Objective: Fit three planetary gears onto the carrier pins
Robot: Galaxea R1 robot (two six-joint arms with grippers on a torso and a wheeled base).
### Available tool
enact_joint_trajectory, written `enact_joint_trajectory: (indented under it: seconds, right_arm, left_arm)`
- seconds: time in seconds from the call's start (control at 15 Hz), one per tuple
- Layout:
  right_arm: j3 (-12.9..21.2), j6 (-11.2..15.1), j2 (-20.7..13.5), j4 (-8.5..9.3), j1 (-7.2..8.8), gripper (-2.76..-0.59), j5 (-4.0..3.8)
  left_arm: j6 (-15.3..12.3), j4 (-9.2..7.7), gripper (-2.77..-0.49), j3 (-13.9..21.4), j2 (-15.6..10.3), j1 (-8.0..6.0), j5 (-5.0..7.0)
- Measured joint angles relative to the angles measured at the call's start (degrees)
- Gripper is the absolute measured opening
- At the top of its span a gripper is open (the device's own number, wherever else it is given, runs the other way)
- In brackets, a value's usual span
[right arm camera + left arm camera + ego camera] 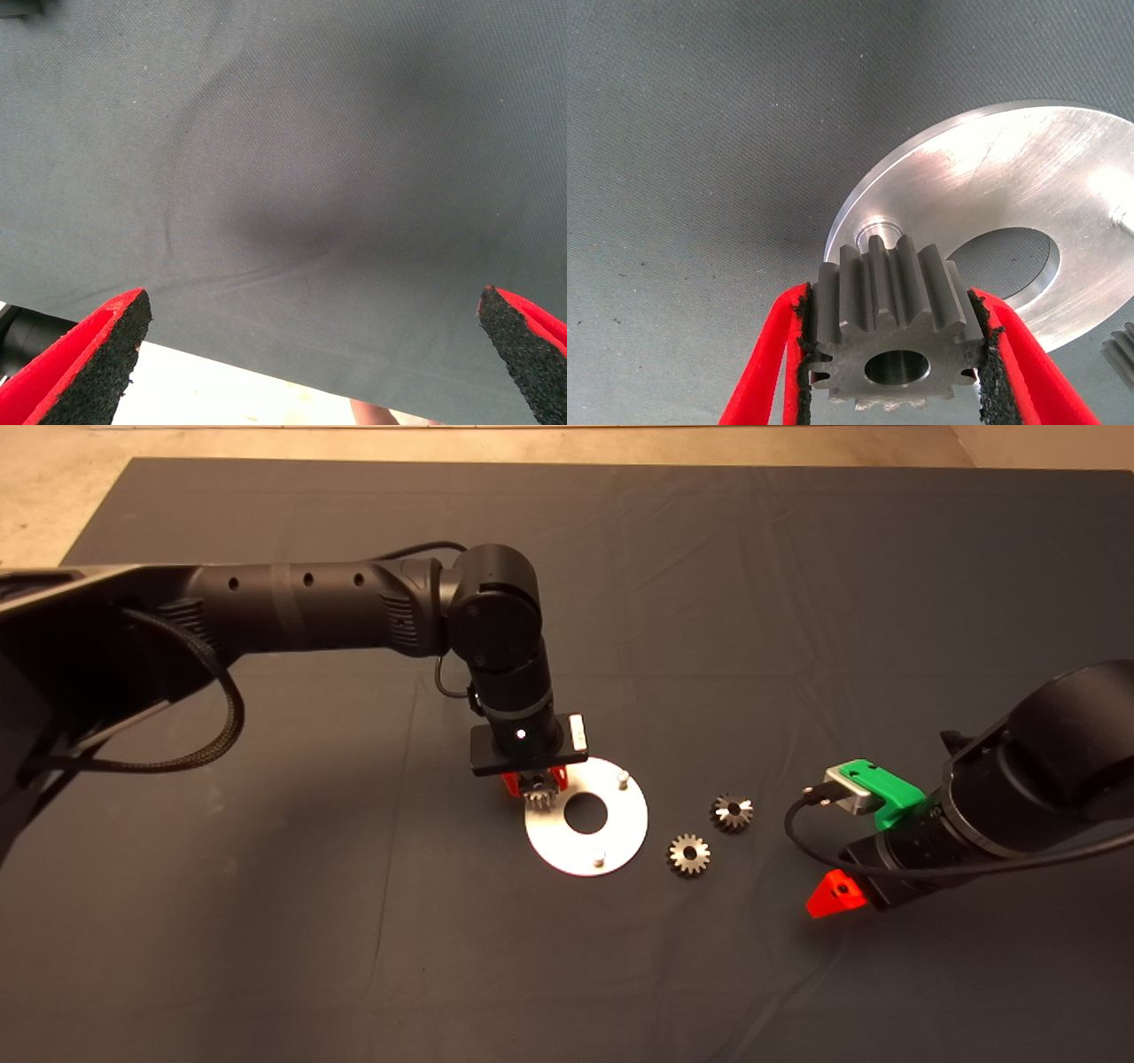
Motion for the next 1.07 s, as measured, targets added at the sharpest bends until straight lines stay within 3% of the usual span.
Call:
enact_joint_trajectory:
  seconds: [0.47, 1.07]
  right_arm:
    - [0.00, 0.00, -0.01, 0.00, 0.00, -0.60, 0.00]
    - [0.00, 0.00, 0.00, 0.00, 0.00, -0.60, 0.01]
  left_arm:
    - [0.02, 0.02, -2.33, 0.02, 0.22, 0.05, 0.30]
    - [0.90, -0.01, -2.11, 0.02, 0.59, 0.11, 0.52]
